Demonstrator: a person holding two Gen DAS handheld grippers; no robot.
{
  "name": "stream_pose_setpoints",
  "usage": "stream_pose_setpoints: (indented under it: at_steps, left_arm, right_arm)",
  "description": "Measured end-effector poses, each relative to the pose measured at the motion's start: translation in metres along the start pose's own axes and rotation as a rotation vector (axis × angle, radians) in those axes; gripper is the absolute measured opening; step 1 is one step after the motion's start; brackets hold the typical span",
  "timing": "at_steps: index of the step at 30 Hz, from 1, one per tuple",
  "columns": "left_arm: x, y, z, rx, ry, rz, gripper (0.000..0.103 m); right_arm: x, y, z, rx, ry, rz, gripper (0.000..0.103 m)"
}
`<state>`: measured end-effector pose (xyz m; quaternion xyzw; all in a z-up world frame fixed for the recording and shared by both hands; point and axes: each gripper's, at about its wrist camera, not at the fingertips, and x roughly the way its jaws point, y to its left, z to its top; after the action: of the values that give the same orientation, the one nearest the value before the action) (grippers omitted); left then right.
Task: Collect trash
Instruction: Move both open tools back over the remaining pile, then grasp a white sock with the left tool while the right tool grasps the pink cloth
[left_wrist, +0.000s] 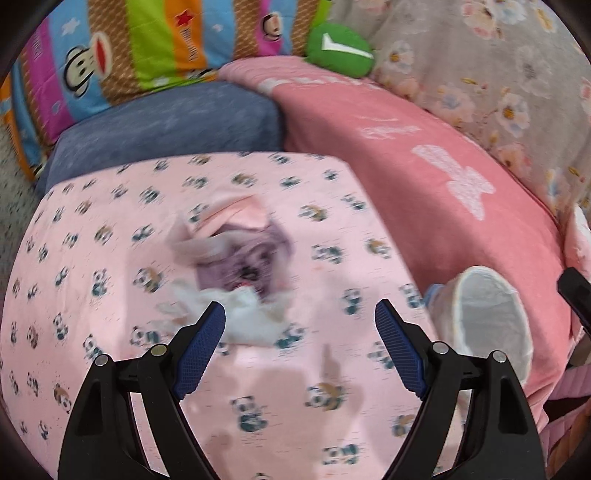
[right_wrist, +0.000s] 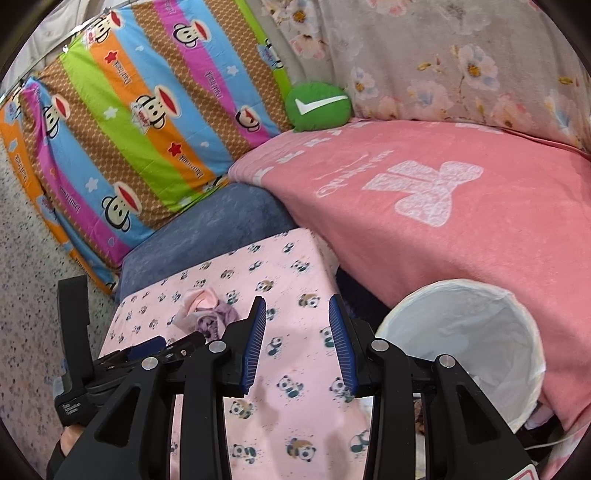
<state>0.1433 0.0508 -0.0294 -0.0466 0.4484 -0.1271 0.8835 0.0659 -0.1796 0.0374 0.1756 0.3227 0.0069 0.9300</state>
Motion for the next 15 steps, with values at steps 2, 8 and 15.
stream_pose_setpoints:
  at_steps: [2, 8, 15]
  left_arm:
    - [0.008, 0.018, -0.004, -0.023, 0.021, 0.022, 0.079]
    - [0.029, 0.055, -0.014, -0.075, 0.074, 0.047, 0.079]
    - [0.054, 0.083, -0.017, -0.123, 0.127, 0.001, 0.068]
  right_arm:
    - [0.011, 0.010, -0.005, -0.009, 0.021, 0.007, 0.037]
    - [0.048, 0.038, -0.021, -0.026, 0.091, 0.026, 0.037]
    - [0.088, 0.063, -0.037, -0.046, 0.160, 0.028, 0.037]
